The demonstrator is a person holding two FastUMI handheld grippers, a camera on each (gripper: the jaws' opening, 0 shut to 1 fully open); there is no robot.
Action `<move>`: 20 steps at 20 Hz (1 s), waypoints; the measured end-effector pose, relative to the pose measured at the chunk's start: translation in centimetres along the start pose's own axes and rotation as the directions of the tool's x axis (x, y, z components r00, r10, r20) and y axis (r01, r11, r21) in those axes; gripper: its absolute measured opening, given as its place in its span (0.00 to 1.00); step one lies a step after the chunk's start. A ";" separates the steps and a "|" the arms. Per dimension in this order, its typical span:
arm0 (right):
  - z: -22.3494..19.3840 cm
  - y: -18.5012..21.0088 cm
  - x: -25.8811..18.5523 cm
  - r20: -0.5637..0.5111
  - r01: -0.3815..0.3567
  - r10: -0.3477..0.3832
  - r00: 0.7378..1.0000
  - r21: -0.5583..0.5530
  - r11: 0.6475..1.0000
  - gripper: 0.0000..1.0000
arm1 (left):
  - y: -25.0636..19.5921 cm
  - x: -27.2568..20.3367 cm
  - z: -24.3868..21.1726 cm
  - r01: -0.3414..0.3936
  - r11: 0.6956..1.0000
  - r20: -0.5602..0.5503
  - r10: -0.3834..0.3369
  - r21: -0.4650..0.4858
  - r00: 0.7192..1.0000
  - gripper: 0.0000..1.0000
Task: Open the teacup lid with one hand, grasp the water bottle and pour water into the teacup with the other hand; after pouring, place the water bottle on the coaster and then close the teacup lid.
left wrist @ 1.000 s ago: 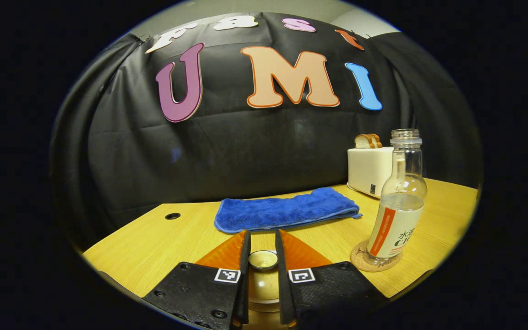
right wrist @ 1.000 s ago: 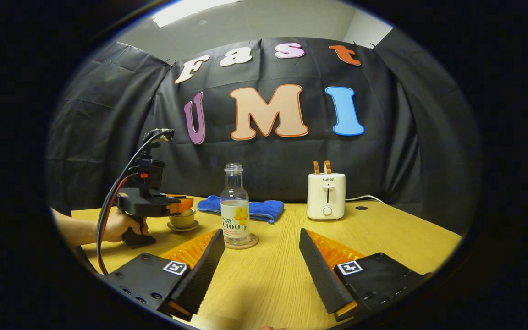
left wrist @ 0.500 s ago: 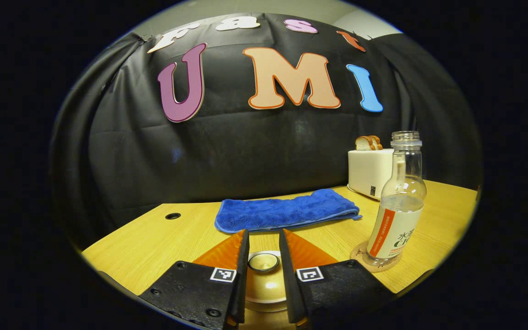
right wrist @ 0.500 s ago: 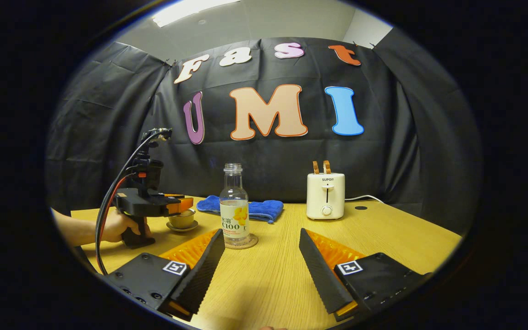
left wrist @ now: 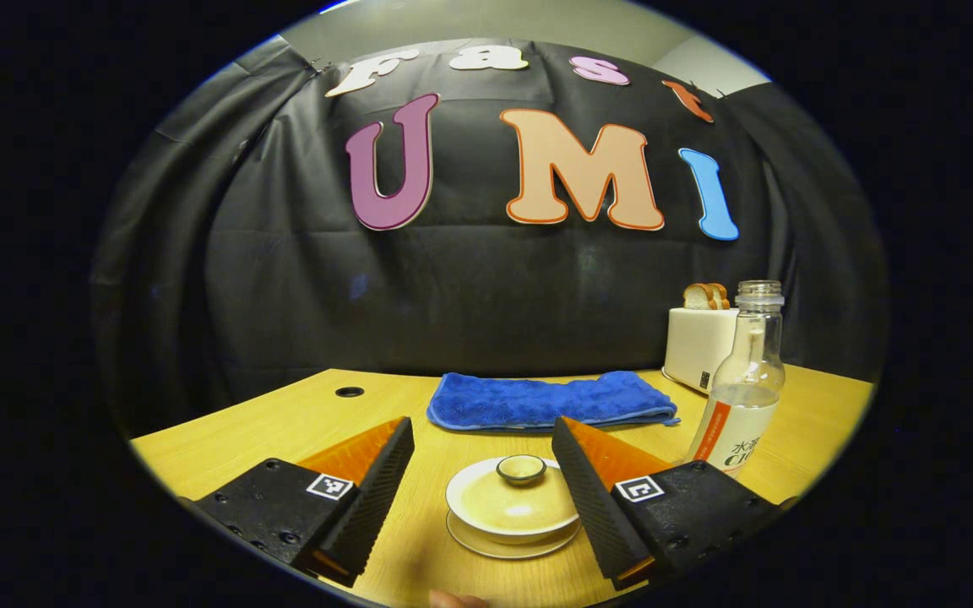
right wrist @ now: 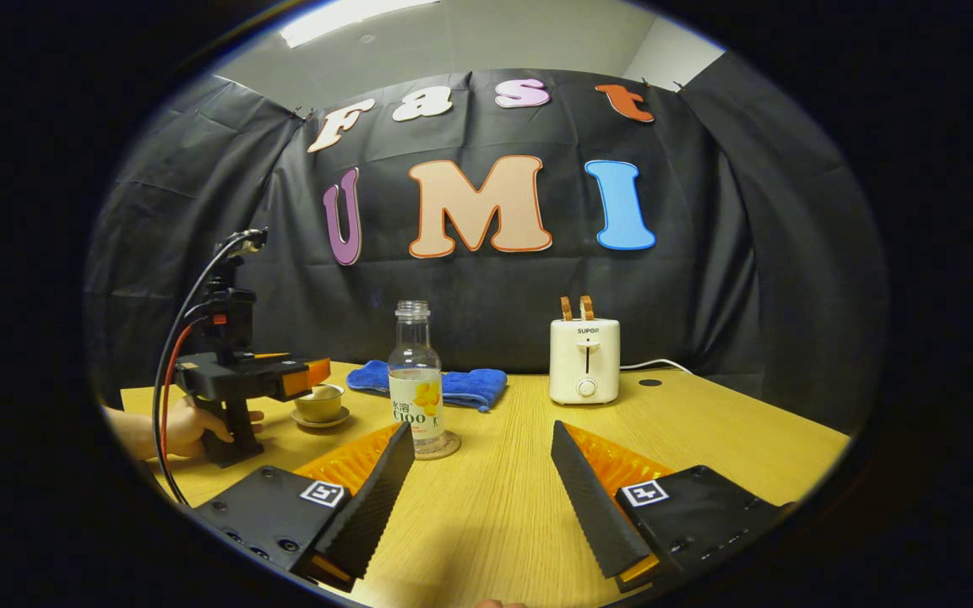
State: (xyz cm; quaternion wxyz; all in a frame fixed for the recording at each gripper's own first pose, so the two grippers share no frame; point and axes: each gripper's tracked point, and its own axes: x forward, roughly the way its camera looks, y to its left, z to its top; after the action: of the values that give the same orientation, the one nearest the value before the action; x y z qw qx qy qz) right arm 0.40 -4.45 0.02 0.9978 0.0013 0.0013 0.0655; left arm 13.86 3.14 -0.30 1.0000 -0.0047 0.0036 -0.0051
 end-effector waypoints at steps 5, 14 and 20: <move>0.0 -0.7 0.0 0.001 0.039 -0.039 0.999 -0.002 0.999 0.99 | -2.2 -6.4 0.3 0.039 0.999 0.013 -0.039 0.006 0.999 0.96; 0.0 -0.5 -0.4 0.003 0.102 -0.102 0.995 -0.004 0.995 1.00 | -4.1 -15.3 0.2 0.016 1.000 0.014 -0.016 0.009 1.000 0.96; 0.0 0.1 -1.1 0.004 0.101 -0.101 0.995 -0.004 0.995 1.00 | -4.4 -16.3 0.2 -0.001 1.000 0.013 0.000 0.009 1.000 0.95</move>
State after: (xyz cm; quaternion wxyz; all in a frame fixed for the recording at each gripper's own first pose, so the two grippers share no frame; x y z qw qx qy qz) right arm -0.68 -4.53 0.01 0.9999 -0.0010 -0.0005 0.0151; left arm -2.51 -1.14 0.04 1.0000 -0.0001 -0.0031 -0.0048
